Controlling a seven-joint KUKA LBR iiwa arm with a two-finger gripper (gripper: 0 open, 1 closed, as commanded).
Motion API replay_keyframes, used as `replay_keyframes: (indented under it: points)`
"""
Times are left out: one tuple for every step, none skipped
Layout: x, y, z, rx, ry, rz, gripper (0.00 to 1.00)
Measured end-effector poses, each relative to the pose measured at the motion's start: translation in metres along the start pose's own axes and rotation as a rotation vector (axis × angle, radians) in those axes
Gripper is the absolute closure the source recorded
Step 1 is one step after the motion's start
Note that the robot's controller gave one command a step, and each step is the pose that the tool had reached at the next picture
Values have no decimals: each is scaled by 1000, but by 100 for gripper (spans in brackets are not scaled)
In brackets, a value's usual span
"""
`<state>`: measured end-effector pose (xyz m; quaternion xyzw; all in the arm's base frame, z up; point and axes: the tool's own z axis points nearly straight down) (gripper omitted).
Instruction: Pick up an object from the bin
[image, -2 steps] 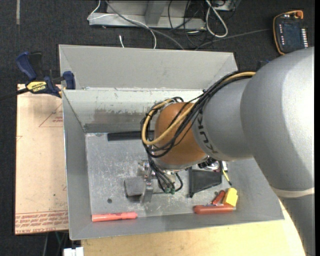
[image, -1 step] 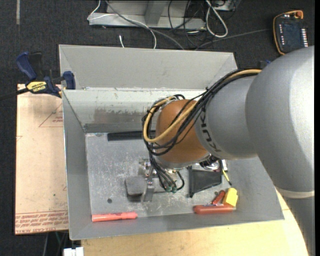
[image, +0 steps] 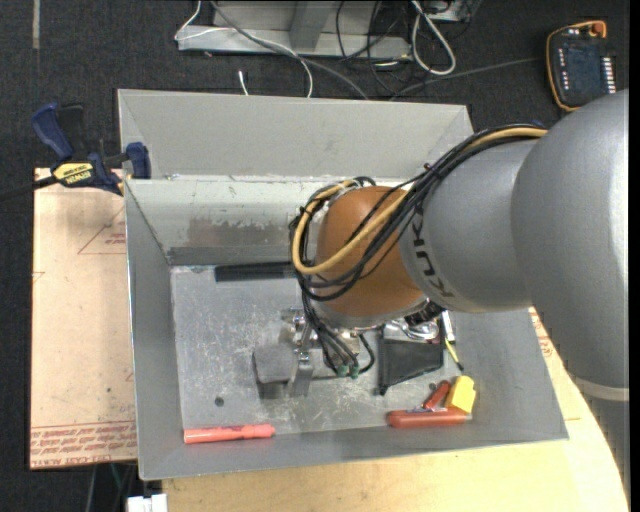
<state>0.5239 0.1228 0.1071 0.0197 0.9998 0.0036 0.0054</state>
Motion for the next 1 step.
replay_keyframes:
  points:
    - [0, 0, -19, -1, 0, 1, 100]
